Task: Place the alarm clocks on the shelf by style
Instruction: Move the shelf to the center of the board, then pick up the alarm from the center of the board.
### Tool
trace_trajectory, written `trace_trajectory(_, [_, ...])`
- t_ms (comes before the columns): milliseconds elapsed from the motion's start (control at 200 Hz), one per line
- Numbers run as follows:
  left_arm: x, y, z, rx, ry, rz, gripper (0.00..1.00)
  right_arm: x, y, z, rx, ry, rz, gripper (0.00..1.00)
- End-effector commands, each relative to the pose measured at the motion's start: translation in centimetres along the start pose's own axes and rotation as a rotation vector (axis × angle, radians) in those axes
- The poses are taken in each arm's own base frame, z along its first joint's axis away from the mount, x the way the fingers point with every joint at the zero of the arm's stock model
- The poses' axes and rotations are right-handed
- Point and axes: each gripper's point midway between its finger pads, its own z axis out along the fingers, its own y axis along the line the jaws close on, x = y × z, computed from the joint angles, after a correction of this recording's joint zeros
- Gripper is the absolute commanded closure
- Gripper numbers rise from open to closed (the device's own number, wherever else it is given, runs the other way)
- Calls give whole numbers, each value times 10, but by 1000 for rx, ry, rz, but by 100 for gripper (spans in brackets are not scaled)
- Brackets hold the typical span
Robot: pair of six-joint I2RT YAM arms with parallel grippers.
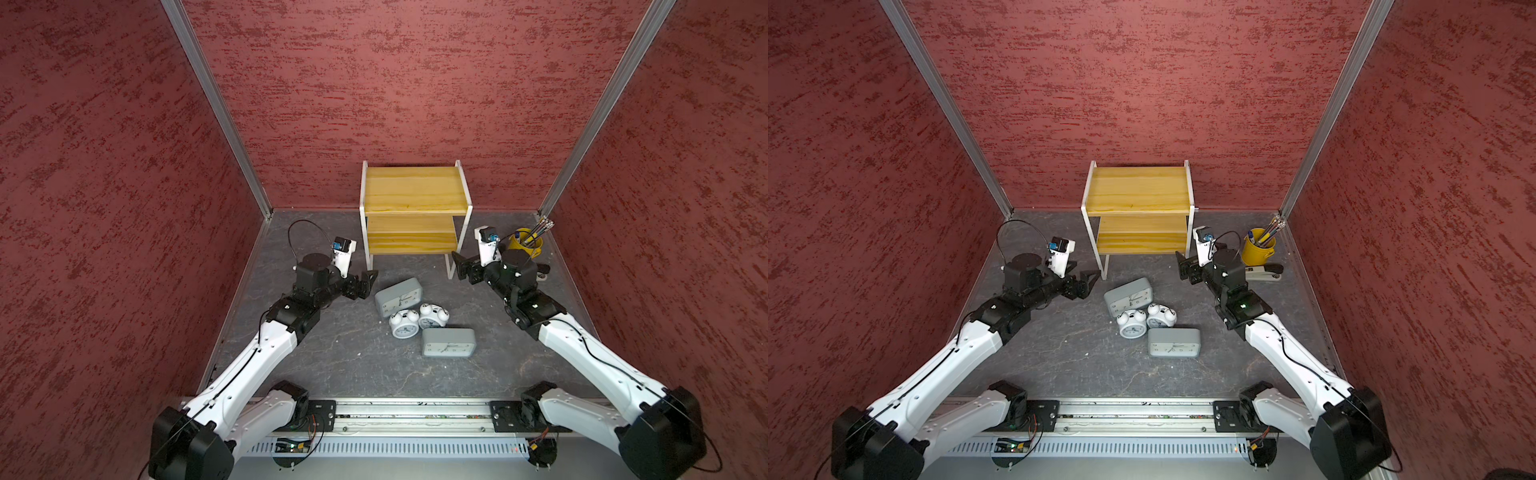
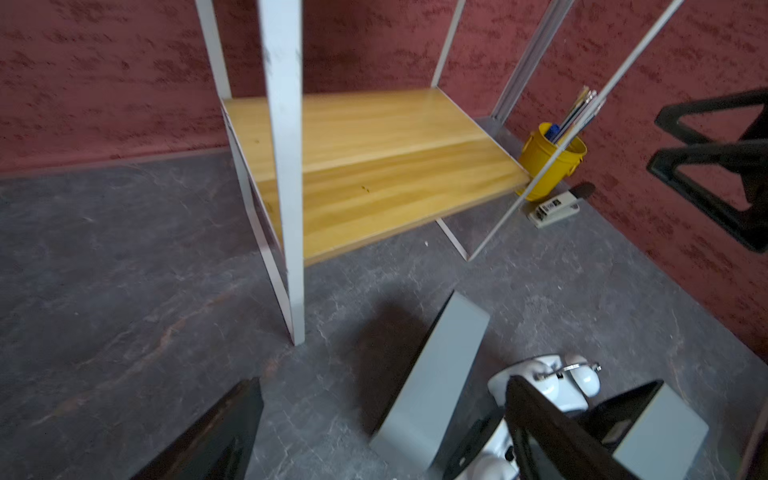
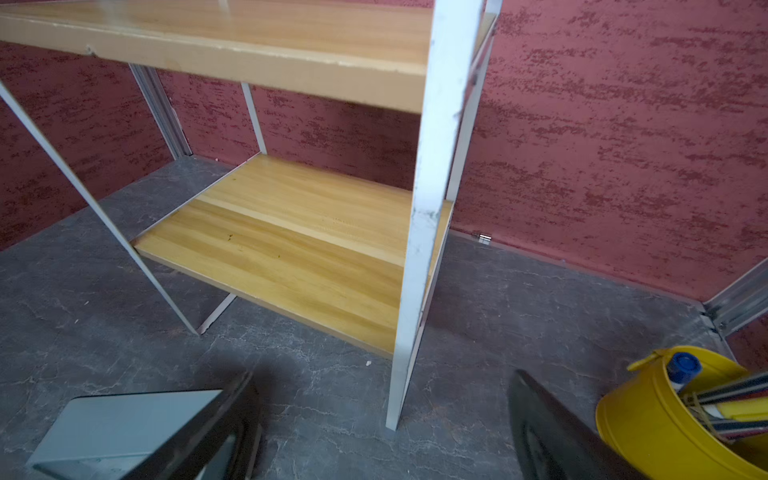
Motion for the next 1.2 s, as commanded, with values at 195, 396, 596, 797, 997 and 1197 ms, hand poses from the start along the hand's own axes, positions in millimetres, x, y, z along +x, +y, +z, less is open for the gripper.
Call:
trace_trajectory(195, [74,-21,30,82,231,190,11,7,2,-8,-7,8,17,5])
trace_trajectory(396, [87,-17,51,67,290,281,12,9,1,-9,-2,12,15,5])
trace_trajectory(596, [92,-12,64,61,319,346,12,13,-1,-9,8,19,11,4])
trace_trajectory(797, [95,-8,75,50,320,365,18,15,-1,-8,11,23,7,3])
trace_trajectory(997, [99,-11,81,80,352,377,34,19,-2,-5,15,34,4,3])
trace_trajectory(1197, [99,-12,80,87,372,378,61,21,-1,-6,11,38,1,3])
